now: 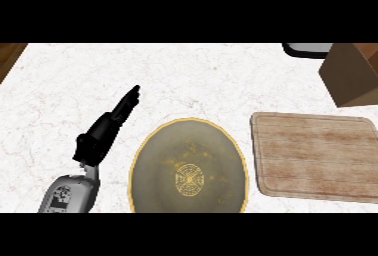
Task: Pick the lemon from the cutting board and place it in the cardboard box
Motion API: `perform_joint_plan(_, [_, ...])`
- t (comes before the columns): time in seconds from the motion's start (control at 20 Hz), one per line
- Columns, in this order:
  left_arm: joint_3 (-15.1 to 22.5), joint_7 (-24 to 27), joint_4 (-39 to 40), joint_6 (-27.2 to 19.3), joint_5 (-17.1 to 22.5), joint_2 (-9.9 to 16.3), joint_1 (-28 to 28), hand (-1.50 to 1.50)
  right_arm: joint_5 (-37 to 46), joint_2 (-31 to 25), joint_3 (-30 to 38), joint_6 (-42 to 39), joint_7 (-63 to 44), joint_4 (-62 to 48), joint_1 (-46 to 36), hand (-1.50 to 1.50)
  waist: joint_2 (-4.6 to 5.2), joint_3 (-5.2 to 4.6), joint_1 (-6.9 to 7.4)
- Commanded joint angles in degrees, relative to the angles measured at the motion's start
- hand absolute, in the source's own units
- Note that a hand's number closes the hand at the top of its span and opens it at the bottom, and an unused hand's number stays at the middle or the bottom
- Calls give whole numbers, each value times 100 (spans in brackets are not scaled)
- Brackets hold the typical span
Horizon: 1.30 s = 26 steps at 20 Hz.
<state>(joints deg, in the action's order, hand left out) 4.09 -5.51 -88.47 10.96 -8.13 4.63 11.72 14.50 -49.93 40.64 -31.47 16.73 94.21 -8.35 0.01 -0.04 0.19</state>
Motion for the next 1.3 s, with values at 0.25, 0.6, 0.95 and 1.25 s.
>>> perform_joint_plan(0.25, [62,-355,-215,10,-33,-106,76,0,163,-489,-862,237,-399,-1496,-1620,150,9,3,52])
perform_joint_plan(0.6, [69,-6,32,14,-135,-115,41,0,806,-390,-1627,903,-253,-3005,-2761,150,28,4,105])
perform_joint_plan(0.95, [112,-198,-120,-114,-180,-270,126,0,1788,-108,-2375,1784,300,-4022,-3359,150,33,6,121])
perform_joint_plan(1.25, [23,108,208,33,-100,-200,188,0,2468,282,-2594,2946,1033,-5670,-3784,150,84,12,195])
